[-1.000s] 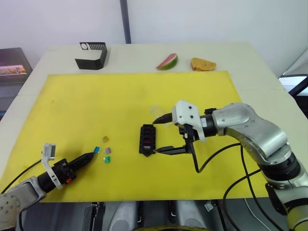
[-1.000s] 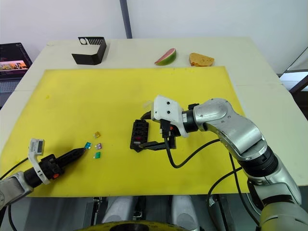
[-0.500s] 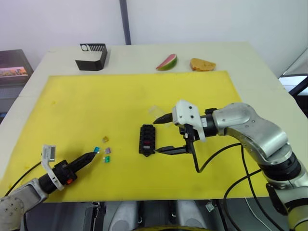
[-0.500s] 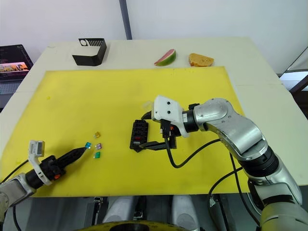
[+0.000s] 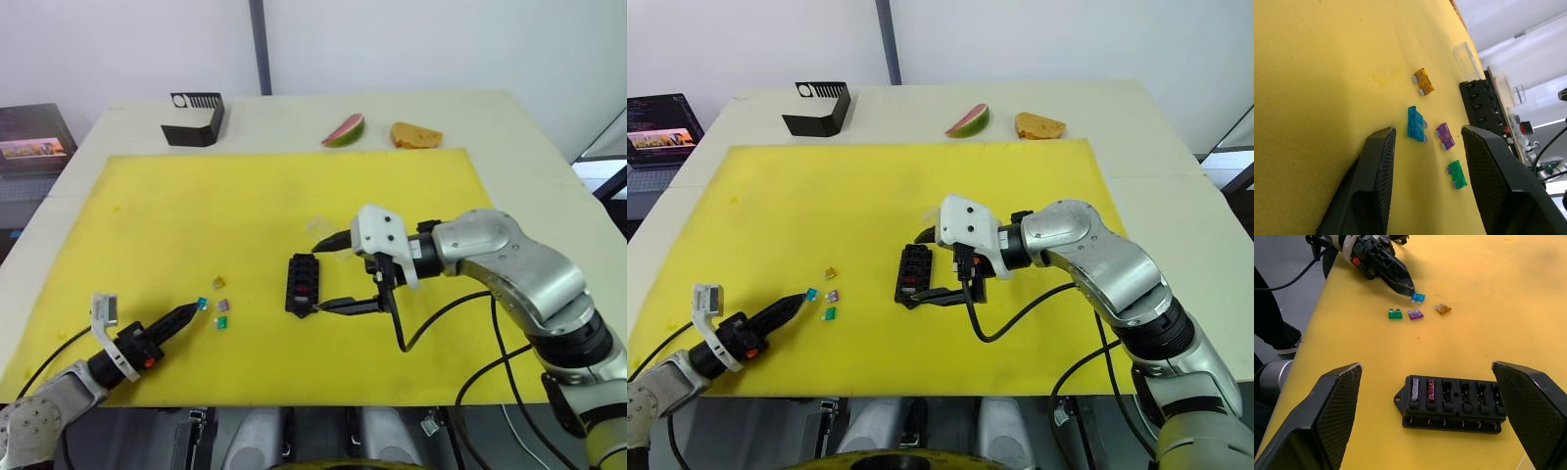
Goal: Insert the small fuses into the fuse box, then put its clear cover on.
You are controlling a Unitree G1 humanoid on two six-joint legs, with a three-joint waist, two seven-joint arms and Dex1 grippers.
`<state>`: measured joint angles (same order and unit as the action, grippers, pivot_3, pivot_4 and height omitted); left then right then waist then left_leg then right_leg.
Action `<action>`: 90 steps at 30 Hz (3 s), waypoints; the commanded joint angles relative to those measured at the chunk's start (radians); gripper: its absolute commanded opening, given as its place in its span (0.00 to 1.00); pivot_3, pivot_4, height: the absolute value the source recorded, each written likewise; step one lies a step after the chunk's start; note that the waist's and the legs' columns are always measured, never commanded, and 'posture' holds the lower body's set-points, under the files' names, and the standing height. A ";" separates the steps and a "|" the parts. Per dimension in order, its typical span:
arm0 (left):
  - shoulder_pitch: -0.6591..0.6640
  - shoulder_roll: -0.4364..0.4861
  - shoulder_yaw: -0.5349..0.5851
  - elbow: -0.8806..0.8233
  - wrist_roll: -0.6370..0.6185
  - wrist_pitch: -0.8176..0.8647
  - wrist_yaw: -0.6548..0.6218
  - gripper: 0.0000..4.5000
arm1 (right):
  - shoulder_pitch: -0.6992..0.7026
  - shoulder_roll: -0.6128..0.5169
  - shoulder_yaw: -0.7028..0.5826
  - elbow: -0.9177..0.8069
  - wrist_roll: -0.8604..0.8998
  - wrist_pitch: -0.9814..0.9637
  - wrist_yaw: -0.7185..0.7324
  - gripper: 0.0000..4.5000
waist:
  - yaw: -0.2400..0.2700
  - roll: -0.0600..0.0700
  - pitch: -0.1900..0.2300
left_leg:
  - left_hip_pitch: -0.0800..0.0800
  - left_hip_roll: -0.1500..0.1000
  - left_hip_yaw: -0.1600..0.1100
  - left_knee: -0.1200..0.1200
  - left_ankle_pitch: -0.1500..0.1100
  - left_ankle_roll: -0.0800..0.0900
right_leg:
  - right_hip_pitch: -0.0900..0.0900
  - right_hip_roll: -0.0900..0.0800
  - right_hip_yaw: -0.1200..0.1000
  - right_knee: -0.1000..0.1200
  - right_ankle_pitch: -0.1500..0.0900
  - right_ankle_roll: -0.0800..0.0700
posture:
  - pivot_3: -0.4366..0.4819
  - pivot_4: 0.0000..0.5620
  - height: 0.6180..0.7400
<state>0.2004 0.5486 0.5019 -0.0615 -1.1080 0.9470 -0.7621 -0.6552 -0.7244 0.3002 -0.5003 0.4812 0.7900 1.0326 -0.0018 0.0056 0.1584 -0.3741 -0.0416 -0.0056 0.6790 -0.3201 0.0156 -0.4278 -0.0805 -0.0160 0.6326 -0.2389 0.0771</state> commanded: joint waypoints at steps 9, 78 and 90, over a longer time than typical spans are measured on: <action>0.009 -0.023 -0.015 0.003 0.086 -0.033 0.087 0.11 | -0.001 -0.005 -0.009 -0.043 0.000 -0.010 -0.002 1.00 | 0.008 0.000 0.000 | 0.000 0.000 0.000 0.000 0.000 0.000 | 0.000 0.000 0.000 -0.001 0.000 0.000 | 0.48 0.27 1.00; -0.310 0.390 -0.178 0.134 0.221 0.285 -0.413 0.42 | -0.001 0.018 -0.011 -0.043 0.065 0.081 -0.062 1.00 | -0.009 -0.010 0.008 | -0.018 0.000 0.000 0.003 -0.001 0.003 | -0.015 0.000 -0.002 -0.002 0.002 0.002 | 0.48 0.27 1.00; -0.362 0.360 -0.251 0.190 0.261 0.272 -0.386 0.42 | 0.013 0.006 -0.017 -0.068 0.063 0.082 -0.066 1.00 | -0.008 -0.010 0.008 | -0.017 0.000 0.001 0.003 -0.001 0.002 | -0.015 0.000 -0.002 -0.001 0.002 0.002 | 0.48 0.27 1.00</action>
<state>-0.1487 0.9027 0.2563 0.1291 -0.8506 1.2141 -1.1512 -0.6369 -0.7168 0.3013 -0.5279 0.5404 0.8851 0.9696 -0.0097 -0.0044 0.1665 -0.3916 -0.0416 -0.0050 0.6824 -0.3212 0.0178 -0.4427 -0.0809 -0.0179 0.6315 -0.2369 0.0791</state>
